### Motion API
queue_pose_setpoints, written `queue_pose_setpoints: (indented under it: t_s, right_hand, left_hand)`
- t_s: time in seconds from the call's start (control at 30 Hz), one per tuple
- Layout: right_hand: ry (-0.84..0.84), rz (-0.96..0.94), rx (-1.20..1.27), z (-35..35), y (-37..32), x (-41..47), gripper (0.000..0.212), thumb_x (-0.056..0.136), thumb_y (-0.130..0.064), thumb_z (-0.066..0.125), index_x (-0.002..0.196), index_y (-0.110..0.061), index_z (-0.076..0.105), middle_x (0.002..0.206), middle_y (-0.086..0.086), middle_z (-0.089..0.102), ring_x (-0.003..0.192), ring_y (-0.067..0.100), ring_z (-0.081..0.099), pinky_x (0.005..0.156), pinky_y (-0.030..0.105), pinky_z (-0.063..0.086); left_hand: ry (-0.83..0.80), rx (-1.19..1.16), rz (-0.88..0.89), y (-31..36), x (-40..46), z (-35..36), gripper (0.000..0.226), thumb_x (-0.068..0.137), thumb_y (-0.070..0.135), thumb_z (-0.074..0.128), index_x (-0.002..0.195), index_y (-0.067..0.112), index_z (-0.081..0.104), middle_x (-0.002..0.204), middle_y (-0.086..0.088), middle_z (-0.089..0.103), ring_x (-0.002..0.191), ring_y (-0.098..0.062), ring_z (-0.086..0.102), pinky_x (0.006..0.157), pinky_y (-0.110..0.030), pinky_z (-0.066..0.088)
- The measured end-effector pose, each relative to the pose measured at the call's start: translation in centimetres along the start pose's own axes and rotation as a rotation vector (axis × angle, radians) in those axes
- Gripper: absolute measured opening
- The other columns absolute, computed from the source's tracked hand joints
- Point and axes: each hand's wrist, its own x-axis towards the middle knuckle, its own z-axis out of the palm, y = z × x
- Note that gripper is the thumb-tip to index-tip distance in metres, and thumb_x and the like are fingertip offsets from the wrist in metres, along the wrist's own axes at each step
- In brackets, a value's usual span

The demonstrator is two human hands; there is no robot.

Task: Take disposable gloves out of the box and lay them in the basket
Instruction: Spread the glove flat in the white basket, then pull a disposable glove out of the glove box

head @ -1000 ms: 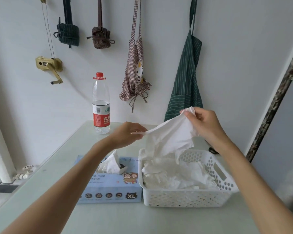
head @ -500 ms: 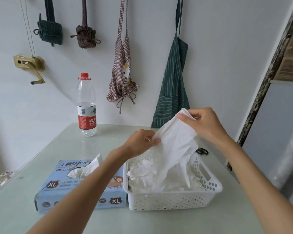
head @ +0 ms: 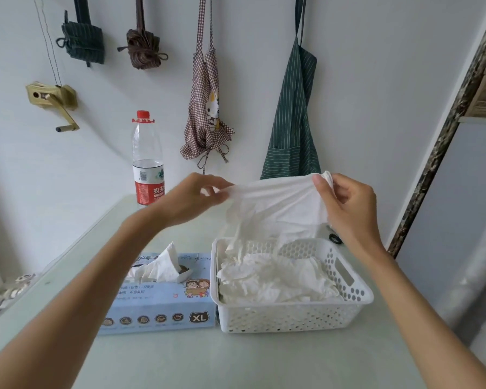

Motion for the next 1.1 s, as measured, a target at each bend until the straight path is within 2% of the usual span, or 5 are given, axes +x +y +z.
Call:
queue_pose_setpoints:
  t_s: [0.23,0.53,0.83,0.97,1.1]
  right_hand:
    - [-0.013,0.267,0.105,1.1,2.3,-1.6,0.053,0.093,-0.031,0.06,0.06,0.004,0.037,0.042,-0.012,0.025,0.046,0.008,0.022,0.049,0.023,0.02]
    - [-0.297,0.46,-0.566,1.7,12.1,-4.7,0.049,0.092,-0.033,0.06,0.048,-0.021,0.04,0.041,-0.006,0.034,0.045,0.015,0.035,0.047,0.027,0.026]
    - [-0.485,0.174,-1.014,2.2,10.8,-3.5,0.037,0.094,-0.037,0.057,0.126,-0.019,0.053,0.104,0.005,0.067,0.097,0.025,0.063,0.07,0.031,0.045]
    - [-0.442,0.08,-0.813,0.8,10.0,-4.0,0.022,0.092,-0.021,0.061,0.113,-0.024,0.061,0.103,-0.006,0.06,0.083,0.012,0.055,0.067,0.024,0.04]
    - [-0.857,0.175,-0.607,0.7,10.5,-5.3,0.03,0.093,-0.024,0.059,0.121,-0.035,0.058,0.119,-0.016,0.048,0.114,0.001,0.043,0.087,0.024,0.037]
  left_hand:
    - [-0.076,0.149,-0.093,0.4,1.5,-1.4,0.019,0.088,0.013,0.065,0.102,0.025,0.069,0.093,0.004,0.07,0.089,-0.01,0.067,0.086,-0.027,0.053]
    - [-0.227,0.405,-0.181,-5.2,4.4,11.1,0.021,0.084,0.015,0.064,0.099,0.03,0.068,0.098,0.008,0.071,0.096,-0.014,0.064,0.079,-0.027,0.048]
    - [-0.008,0.526,-0.025,-6.1,3.7,11.9,0.024,0.084,0.033,0.069,0.107,0.032,0.063,0.105,0.016,0.066,0.095,-0.008,0.061,0.07,-0.023,0.045]
    - [-0.356,0.288,0.006,-4.6,1.4,10.3,0.018,0.086,0.045,0.064,0.1,0.034,0.067,0.103,0.02,0.068,0.091,0.002,0.061,0.084,-0.028,0.051]
    - [-0.573,0.448,-0.079,-3.6,-0.6,9.5,0.045,0.072,0.059,0.071,0.107,0.035,0.057,0.103,0.025,0.057,0.093,-0.001,0.051,0.076,-0.024,0.039]
